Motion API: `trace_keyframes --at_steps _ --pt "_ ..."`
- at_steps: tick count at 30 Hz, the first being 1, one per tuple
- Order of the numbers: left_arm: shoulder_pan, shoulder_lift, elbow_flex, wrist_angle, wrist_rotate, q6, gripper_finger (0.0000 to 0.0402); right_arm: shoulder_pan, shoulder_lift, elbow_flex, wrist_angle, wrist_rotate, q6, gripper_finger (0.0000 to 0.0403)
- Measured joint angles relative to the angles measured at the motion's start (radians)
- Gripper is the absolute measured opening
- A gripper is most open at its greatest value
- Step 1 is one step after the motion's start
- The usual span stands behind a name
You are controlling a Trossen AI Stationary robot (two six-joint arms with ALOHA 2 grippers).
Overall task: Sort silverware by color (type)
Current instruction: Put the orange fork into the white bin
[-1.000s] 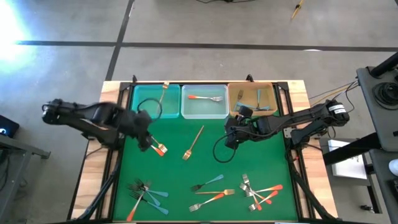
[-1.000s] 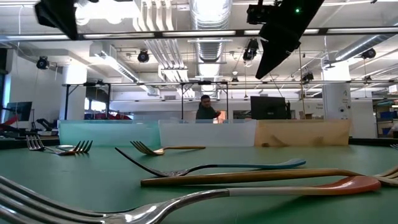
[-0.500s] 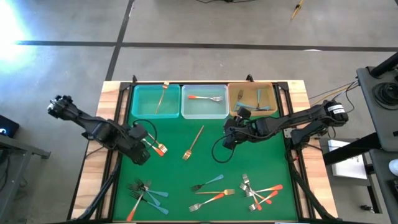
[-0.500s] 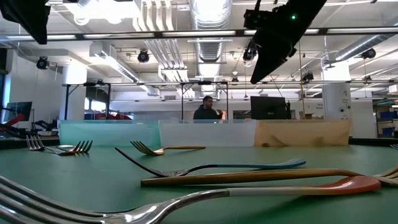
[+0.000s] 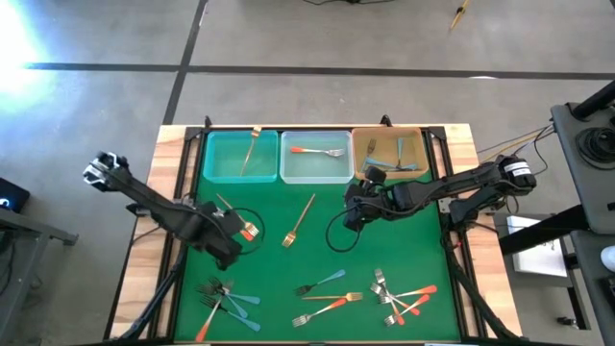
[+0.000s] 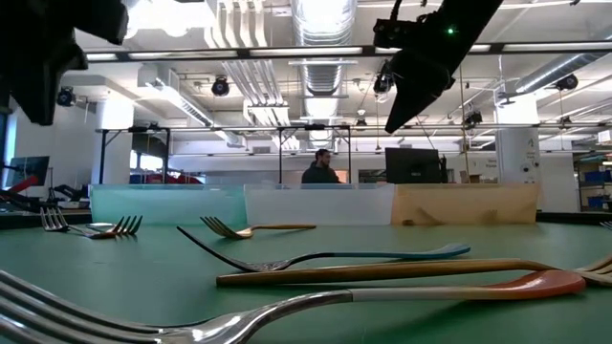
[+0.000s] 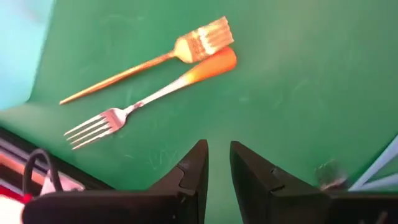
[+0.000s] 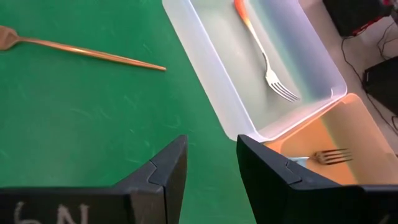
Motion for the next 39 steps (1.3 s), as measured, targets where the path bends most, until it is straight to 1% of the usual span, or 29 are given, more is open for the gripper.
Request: trace_keyframes --at_steps 5,9,12,16,21,23,29,33,39 --pt "0.01 0.053 -0.031 0.002 0.008 0.179 0.005 0.0 0.0 0.0 0.0 0.0 -0.03 0.0132" --pt "0.019 0.077 -0.038 0.017 0.008 0.43 0.005 0.0 0.0 0.0 0.0 0.0 -0.032 0.0132" --pt "0.045 0.08 -0.049 0.082 0.008 0.564 0.005 0.0 0.0 0.0 -0.001 -0.001 -0.03 0.0132" --pt "0.097 0.062 -0.126 0.203 0.008 0.662 0.005 0.0 0.0 0.0 -0.002 -0.002 -0.03 0.0132" --pt "0.175 0.042 -0.268 0.31 0.052 0.729 0.005 0.0 0.0 0.0 -0.002 -0.003 -0.031 0.0132" --pt "0.208 0.043 -0.295 0.326 0.054 0.744 0.005 0.0 0.0 0.0 -0.002 -0.003 -0.031 0.0132" --pt "0.281 0.045 -0.281 0.33 0.058 0.759 0.005 0.0 0.0 -0.001 0.0 -0.003 -0.029 0.0132" --pt "0.29 0.055 -0.285 0.348 0.132 0.788 0.005 0.0 0.0 -0.001 0.0 -0.003 -0.029 0.0132" --pt "0.309 0.056 -0.283 0.343 0.11 0.761 0.005 0.0 0.0 -0.001 0.0 -0.003 -0.03 0.0132"
